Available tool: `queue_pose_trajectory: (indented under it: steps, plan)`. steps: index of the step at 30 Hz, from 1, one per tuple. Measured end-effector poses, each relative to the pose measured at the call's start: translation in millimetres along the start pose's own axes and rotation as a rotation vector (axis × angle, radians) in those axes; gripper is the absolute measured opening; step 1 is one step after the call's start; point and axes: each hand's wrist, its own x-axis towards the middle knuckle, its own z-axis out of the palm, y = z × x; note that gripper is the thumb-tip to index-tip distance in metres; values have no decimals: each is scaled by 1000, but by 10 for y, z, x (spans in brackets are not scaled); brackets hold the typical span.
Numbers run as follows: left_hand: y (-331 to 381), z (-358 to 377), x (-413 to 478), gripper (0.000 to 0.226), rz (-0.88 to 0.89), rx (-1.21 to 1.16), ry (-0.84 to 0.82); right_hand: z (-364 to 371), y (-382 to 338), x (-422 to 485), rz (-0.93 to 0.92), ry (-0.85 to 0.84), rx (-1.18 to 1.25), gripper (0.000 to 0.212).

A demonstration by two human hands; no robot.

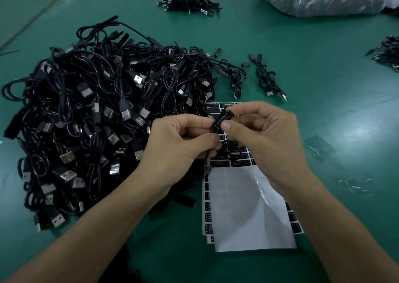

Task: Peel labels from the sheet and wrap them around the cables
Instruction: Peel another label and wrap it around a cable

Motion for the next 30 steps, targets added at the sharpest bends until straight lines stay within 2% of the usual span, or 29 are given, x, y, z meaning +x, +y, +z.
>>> queue_pose_trajectory:
  steps: [21,30]
  plan:
    - [18,5,-11,16,-4,15,-14,-12,3,-4,40,5,-16,31]
    - [19,-1,-15,16,-1,19,-18,-4,11,4,33,30,-29,26]
